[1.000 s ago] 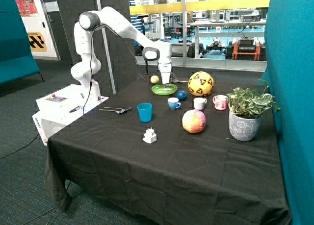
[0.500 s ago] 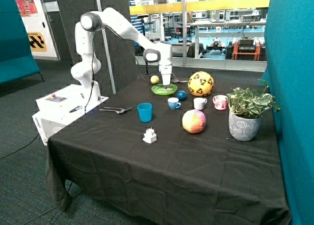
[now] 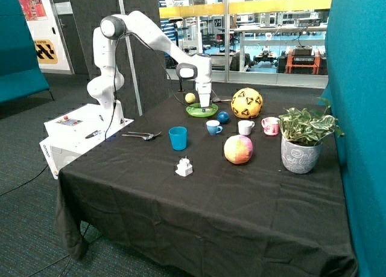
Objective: Set the table
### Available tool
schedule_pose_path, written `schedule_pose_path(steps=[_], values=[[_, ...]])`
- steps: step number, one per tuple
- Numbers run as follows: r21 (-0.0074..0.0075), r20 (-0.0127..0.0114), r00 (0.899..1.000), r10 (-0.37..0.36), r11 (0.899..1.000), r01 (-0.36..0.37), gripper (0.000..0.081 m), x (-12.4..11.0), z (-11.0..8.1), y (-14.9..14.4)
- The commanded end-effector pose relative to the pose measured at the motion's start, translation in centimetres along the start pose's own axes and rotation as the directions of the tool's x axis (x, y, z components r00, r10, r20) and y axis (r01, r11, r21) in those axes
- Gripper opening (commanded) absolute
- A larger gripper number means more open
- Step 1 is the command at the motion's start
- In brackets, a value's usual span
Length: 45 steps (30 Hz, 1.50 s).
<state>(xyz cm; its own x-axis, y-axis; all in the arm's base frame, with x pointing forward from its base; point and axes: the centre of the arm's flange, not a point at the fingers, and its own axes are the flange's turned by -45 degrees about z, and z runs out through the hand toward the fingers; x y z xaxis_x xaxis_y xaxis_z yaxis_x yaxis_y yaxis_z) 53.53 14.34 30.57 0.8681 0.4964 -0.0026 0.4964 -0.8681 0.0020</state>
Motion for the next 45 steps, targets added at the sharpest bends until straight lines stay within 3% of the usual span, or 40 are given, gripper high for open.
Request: schedule_pose_path(steps=[1,10,45], values=[[0.0019,-0.0026,1.000,-0.013,1.000,0.013,0.0314,-0.2,0.7,0.2],[0.0019,-0.0027,1.000,-0.028,1.000,0.028,0.0311,-0.2,0.6,0.2],[0.0019,-0.0026,1.000,-0.015,1.000,0.015,0.0288,-0.7,3.7,0.3]])
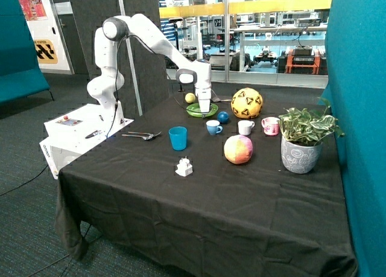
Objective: Set the table
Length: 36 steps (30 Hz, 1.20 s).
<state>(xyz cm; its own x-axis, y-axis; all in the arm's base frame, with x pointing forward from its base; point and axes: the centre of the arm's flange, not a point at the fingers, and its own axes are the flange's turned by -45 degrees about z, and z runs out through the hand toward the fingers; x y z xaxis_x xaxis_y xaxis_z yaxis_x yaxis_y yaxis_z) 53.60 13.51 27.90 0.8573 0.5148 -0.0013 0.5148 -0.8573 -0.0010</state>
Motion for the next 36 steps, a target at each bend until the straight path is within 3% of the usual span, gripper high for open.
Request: schedule_pose_path(steps=[1,8,11,15,36], values=[[-0.0010,-0.0013,1.000,0.005,1.000,-0.005,0.0281,-0.41,1.07,-0.53],[-0.0010,-0.0013,1.000,-0.001,1.000,0.001,0.0235,-0.54,1.10,-1.03],[-0.0010,-0.0013,1.000,0.001,1.000,-0.001,0.0088,-0.45,0.96,-1.18],[-0.0010,-0.0013,1.000,0.004,1.000,-0.004,0.0009,-0.43,0.75,-1.26],[-0.0010,-0.0013,1.000,0.019,1.000,-0.019,0.0000,-0.86,0.59,-0.64]])
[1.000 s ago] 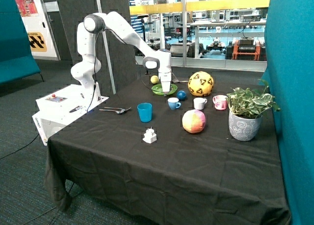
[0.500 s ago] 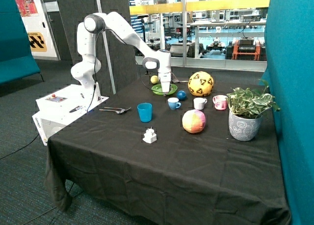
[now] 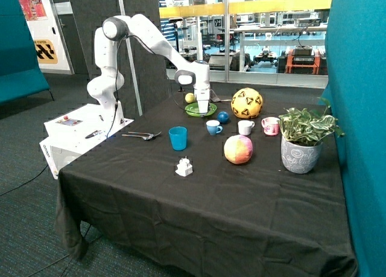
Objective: Set the table
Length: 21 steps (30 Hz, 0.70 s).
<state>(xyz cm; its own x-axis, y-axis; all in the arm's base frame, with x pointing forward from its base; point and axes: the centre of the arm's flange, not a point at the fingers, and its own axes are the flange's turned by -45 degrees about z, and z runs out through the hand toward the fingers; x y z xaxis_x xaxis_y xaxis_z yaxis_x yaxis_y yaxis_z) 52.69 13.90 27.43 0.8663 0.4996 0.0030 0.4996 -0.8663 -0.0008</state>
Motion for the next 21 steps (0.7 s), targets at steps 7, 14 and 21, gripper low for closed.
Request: schedule_pose_path(steps=[7,14,21], values=[[-0.0008,0.0030,1.000,0.000,1.000,0.000,0.0000,-0.3,0.1,0.2],[-0.0008,0.0030,1.000,0.015,1.000,-0.015,0.0000,0.1,-1.5,1.0],[-0.0008,0.0030,1.000,0.012,1.000,-0.012,0.0000,0.6,-3.7,1.6]])
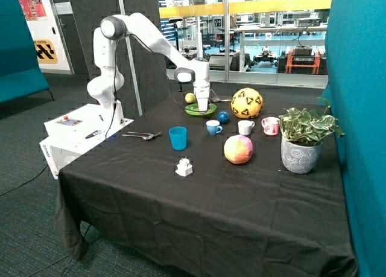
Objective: Set the table
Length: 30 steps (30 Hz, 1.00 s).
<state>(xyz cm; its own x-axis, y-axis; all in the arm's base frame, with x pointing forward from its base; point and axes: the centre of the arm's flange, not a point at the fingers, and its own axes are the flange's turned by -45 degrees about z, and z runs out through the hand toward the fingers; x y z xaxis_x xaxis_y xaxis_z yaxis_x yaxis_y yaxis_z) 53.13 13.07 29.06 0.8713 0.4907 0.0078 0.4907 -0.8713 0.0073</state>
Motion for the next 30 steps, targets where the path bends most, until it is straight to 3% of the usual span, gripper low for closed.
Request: schedule_pose_path(steps=[1,30], values=[[0.0073,0.0078,1.000,0.001,1.000,-0.001,0.0000,0.7,-2.3,0.7],[0.0069,0.0082,0.998,0.060,0.998,-0.060,0.0000,-1.8,-6.4,2.5]])
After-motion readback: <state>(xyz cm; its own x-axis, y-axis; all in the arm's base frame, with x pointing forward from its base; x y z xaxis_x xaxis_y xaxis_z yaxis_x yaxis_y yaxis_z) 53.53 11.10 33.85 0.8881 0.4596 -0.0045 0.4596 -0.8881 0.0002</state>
